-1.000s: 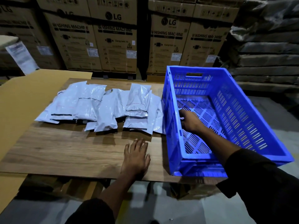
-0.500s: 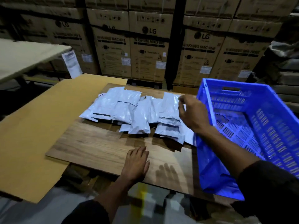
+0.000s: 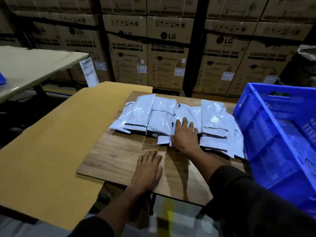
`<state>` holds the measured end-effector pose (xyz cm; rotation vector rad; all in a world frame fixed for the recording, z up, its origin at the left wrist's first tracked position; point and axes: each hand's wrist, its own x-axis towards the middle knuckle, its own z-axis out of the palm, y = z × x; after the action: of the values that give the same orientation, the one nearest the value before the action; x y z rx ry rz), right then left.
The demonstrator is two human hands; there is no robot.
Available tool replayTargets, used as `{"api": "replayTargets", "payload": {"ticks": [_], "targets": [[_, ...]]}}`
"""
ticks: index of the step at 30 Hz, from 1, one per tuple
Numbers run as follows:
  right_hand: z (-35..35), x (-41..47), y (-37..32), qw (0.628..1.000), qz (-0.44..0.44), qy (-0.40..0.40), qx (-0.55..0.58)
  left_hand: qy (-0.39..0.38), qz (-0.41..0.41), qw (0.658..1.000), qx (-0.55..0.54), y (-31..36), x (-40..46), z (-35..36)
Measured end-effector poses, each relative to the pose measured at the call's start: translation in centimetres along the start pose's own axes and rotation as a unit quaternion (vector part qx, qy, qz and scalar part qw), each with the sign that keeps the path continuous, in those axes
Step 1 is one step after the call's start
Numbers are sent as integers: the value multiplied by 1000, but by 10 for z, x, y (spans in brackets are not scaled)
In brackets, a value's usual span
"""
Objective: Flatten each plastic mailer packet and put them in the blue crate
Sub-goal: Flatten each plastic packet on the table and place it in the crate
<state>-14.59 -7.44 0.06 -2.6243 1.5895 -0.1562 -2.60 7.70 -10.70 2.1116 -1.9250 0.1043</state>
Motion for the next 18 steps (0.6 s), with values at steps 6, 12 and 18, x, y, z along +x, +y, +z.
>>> {"api": "replayTargets", "payload": {"ticks": [6, 12, 18], "targets": [[-12, 10, 2, 995, 35, 72, 60, -4, 7, 1000, -12, 0, -1, -2], [-48, -23, 37, 980, 13, 143, 137, 20, -54, 997, -48, 4, -4, -10], [-33, -105, 66, 957, -22, 158, 244, 83, -22, 992, -88, 7, -2, -24]]}}
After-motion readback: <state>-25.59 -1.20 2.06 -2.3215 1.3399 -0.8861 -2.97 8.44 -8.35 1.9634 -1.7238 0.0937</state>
